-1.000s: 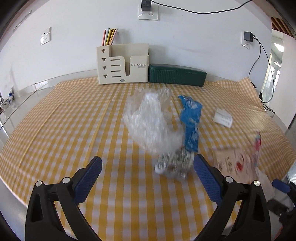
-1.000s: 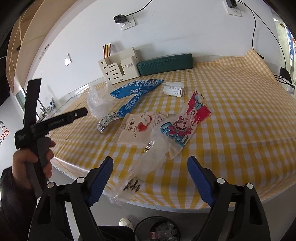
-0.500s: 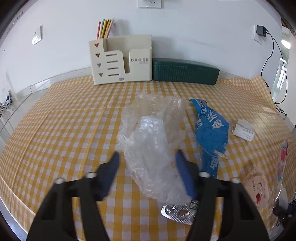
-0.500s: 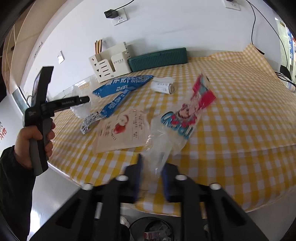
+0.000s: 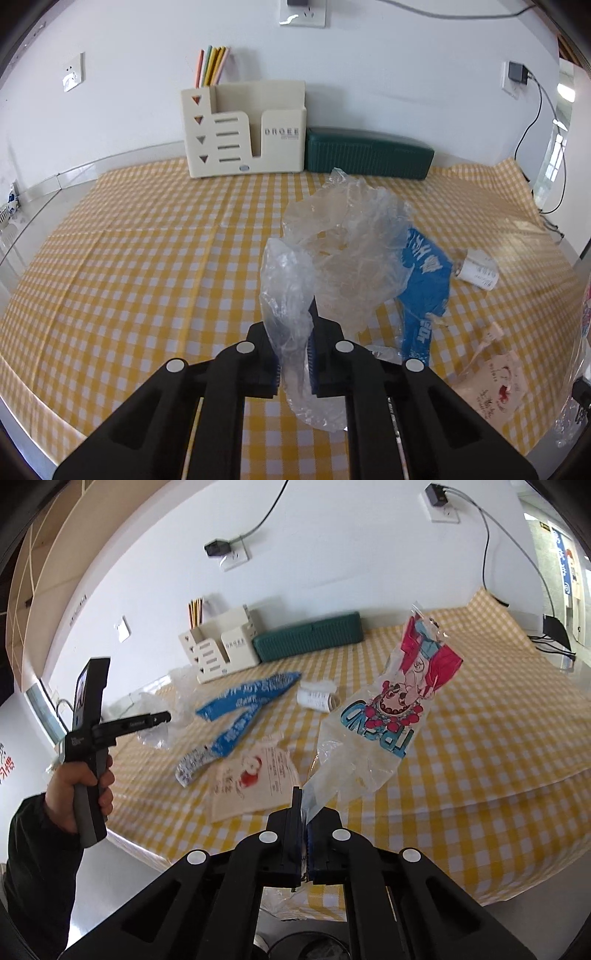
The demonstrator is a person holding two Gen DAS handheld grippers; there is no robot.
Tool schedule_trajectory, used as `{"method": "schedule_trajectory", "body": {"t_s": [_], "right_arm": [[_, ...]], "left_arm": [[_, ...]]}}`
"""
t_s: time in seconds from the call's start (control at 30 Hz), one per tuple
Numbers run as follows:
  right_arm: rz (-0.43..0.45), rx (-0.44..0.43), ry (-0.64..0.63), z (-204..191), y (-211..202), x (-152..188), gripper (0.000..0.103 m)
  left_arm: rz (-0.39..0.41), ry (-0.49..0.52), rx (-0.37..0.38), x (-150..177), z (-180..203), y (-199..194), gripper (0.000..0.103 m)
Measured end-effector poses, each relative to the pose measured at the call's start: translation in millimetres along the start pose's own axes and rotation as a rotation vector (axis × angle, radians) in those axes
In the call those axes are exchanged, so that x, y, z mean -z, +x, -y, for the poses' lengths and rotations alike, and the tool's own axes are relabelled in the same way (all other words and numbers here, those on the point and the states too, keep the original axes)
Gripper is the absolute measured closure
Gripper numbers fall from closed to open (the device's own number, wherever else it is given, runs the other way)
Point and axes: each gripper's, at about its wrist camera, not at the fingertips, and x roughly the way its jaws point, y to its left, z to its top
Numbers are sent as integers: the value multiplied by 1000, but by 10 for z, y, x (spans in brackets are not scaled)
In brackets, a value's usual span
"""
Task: Collect trash
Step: 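Grasp a clear plastic bag with the left tool while the right tool grasps a printed candy wrapper, then carry the clear bag and candy wrapper down toward the mesh wastebasket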
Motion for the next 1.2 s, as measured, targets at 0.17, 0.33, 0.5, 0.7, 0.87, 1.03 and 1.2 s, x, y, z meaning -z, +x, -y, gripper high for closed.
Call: {"method": "schedule_trajectory", "body": {"t_s": [0.17,0.33,0.5,0.7,0.87,1.03,1.2], "right_arm": [[47,-2,0,-107,-276,3,97],[72,-12,1,-238,-526,113,97],[69,-30,-4,-366,-712,302,97],[49,-50,-28,-502,-886,533,96],[52,-68,-44,-608,-1040,731,97],[47,-89,-30,-648,-1149,982,96],[9,-104,-13,-664,-1173,1326,96]], "left_arm": [[40,24,29,41,-15,-343,91],[60,65,68,253,9,-709,91],[66,99,102,562,40,-1037,91],[92,115,132,978,62,-1470,91],[90,123,164,1314,92,-1711,91],[67,134,190,1620,128,-1808,91],[26,143,233,1954,174,-1833,91]]}}
